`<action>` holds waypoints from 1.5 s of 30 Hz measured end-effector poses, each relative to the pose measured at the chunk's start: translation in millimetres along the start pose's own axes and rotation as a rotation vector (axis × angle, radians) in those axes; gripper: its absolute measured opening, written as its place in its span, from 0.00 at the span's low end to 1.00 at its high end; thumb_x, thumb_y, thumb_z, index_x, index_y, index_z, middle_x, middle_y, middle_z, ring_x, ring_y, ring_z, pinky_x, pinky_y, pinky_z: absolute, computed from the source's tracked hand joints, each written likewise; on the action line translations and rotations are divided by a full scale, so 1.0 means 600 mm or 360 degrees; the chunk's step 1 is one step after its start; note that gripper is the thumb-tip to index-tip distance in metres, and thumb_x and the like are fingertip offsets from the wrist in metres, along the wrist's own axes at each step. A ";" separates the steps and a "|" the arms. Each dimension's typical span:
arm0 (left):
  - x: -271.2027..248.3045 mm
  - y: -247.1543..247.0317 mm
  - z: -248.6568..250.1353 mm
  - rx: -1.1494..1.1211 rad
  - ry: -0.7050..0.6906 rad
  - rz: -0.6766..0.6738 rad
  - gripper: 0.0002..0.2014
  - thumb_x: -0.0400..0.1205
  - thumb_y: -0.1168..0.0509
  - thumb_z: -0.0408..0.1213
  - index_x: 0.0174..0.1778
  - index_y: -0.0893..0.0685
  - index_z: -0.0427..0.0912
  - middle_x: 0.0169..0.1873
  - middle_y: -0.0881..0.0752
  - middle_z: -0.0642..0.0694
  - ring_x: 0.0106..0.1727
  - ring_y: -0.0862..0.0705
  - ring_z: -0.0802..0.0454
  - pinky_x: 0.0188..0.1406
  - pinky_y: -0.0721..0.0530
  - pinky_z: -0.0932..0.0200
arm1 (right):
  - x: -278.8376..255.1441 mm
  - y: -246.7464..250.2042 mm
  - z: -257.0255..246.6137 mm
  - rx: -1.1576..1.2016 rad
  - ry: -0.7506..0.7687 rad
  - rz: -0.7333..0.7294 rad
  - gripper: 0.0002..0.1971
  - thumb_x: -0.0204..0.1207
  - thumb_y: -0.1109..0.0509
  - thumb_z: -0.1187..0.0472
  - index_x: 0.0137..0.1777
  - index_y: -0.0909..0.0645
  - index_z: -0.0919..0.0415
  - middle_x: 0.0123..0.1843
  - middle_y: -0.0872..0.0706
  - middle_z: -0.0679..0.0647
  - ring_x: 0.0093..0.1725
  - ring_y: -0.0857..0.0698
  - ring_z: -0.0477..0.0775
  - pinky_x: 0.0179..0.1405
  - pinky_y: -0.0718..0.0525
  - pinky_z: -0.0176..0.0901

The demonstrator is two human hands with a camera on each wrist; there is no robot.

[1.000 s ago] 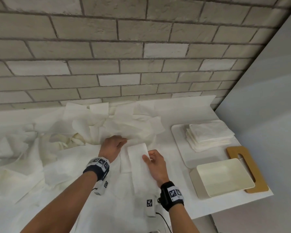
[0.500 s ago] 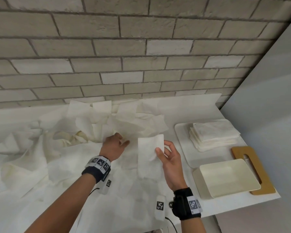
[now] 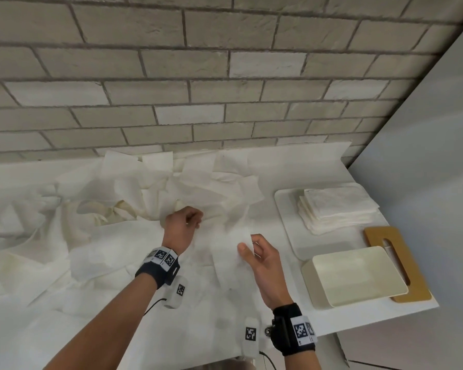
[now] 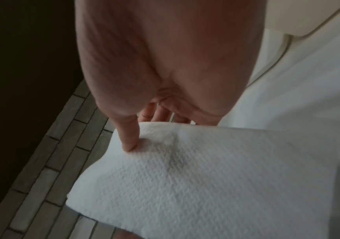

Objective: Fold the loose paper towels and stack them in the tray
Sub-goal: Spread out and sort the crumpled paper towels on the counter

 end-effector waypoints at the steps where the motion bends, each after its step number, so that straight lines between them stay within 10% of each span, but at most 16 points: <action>1: 0.000 -0.004 -0.006 0.0062 0.0031 -0.0044 0.10 0.90 0.31 0.46 0.53 0.09 0.44 0.41 0.06 0.50 0.44 0.07 0.50 0.59 0.10 0.47 | 0.000 -0.004 0.000 0.0004 -0.0004 -0.0014 0.15 0.88 0.23 0.55 0.46 0.24 0.59 0.41 0.28 0.65 0.44 0.28 0.57 0.49 0.27 0.52; 4: -0.009 -0.024 -0.045 0.0167 0.0297 -0.0254 0.28 0.80 0.27 0.68 0.66 0.17 0.52 0.49 0.10 0.56 0.52 0.11 0.54 0.64 0.16 0.51 | 0.005 -0.014 0.009 0.0070 -0.0072 0.0004 0.13 0.88 0.23 0.55 0.48 0.22 0.60 0.44 0.14 0.64 0.47 0.17 0.55 0.51 0.20 0.54; 8: 0.005 -0.038 -0.096 0.0351 0.0278 -0.0278 0.26 0.73 0.15 0.42 0.63 0.20 0.54 0.42 0.11 0.54 0.46 0.11 0.53 0.61 0.11 0.44 | 0.002 -0.016 0.026 0.0042 -0.0124 0.0020 0.08 0.88 0.23 0.55 0.51 0.17 0.56 0.44 0.10 0.53 0.47 0.16 0.50 0.52 0.18 0.49; 14: 0.016 -0.041 -0.078 0.0605 0.0148 -0.0074 0.12 0.83 0.22 0.44 0.58 0.07 0.42 0.61 0.18 0.45 0.58 0.13 0.40 0.64 0.15 0.46 | 0.007 0.001 0.049 -0.0153 -0.0133 0.0075 0.13 0.87 0.22 0.53 0.44 0.21 0.53 0.42 0.17 0.47 0.45 0.19 0.48 0.52 0.22 0.48; 18: 0.000 -0.015 -0.004 0.0625 -0.0283 0.0039 0.05 0.86 0.25 0.37 0.53 0.04 0.43 0.57 0.11 0.43 0.57 0.14 0.36 0.64 0.15 0.40 | 0.018 -0.011 0.037 -0.0262 -0.0086 -0.0009 0.04 0.86 0.21 0.55 0.54 0.13 0.52 0.58 0.07 0.46 0.63 0.09 0.51 0.65 0.13 0.50; 23: -0.042 0.044 0.138 0.0332 -0.0580 -0.0357 0.03 0.87 0.26 0.38 0.52 0.07 0.48 0.50 0.07 0.60 0.56 0.11 0.56 0.62 0.17 0.56 | 0.056 -0.036 -0.021 -0.0391 0.0268 0.0087 0.08 0.82 0.17 0.54 0.53 0.13 0.53 0.85 0.25 0.37 0.87 0.28 0.40 0.86 0.28 0.45; 30: -0.055 0.089 0.211 -0.0077 -0.0497 -0.0337 0.17 0.82 0.25 0.24 0.61 0.08 0.50 0.45 0.07 0.50 0.48 0.09 0.50 0.53 0.12 0.60 | 0.079 -0.054 -0.092 0.0170 0.0314 0.0308 0.10 0.82 0.17 0.62 0.48 0.14 0.67 0.50 0.09 0.67 0.52 0.10 0.56 0.59 0.12 0.52; 35: -0.051 0.093 0.160 -0.0029 -0.0300 -0.0258 0.16 0.76 0.17 0.44 0.59 0.07 0.58 0.36 0.16 0.54 0.37 0.19 0.57 0.49 0.17 0.65 | 0.080 -0.002 -0.107 0.0468 0.0278 0.0563 0.08 0.84 0.19 0.65 0.48 0.16 0.62 0.46 0.07 0.53 0.50 0.09 0.51 0.55 0.11 0.43; 40: -0.048 0.047 0.118 0.0540 -0.0297 -0.0255 0.29 0.85 0.33 0.63 0.79 0.17 0.50 0.76 0.16 0.50 0.76 0.20 0.50 0.82 0.26 0.52 | 0.074 0.037 -0.134 0.0293 0.0340 0.0470 0.08 0.84 0.21 0.66 0.50 0.17 0.68 0.50 0.07 0.55 0.54 0.08 0.51 0.56 0.12 0.41; 45: -0.098 -0.022 0.251 -0.0649 -0.0147 -0.0579 0.29 0.93 0.51 0.62 0.75 0.14 0.48 0.69 0.10 0.53 0.73 0.14 0.56 0.78 0.18 0.49 | 0.048 0.059 -0.159 0.0203 0.0384 0.0447 0.13 0.84 0.20 0.66 0.50 0.19 0.76 0.50 0.11 0.65 0.53 0.10 0.53 0.58 0.12 0.47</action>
Point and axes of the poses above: each hand's wrist, its own x-axis towards the middle knuckle, its own y-axis out of the back of the hand, z = x × y, the point moved 7 cm from there along x, towards the middle knuckle
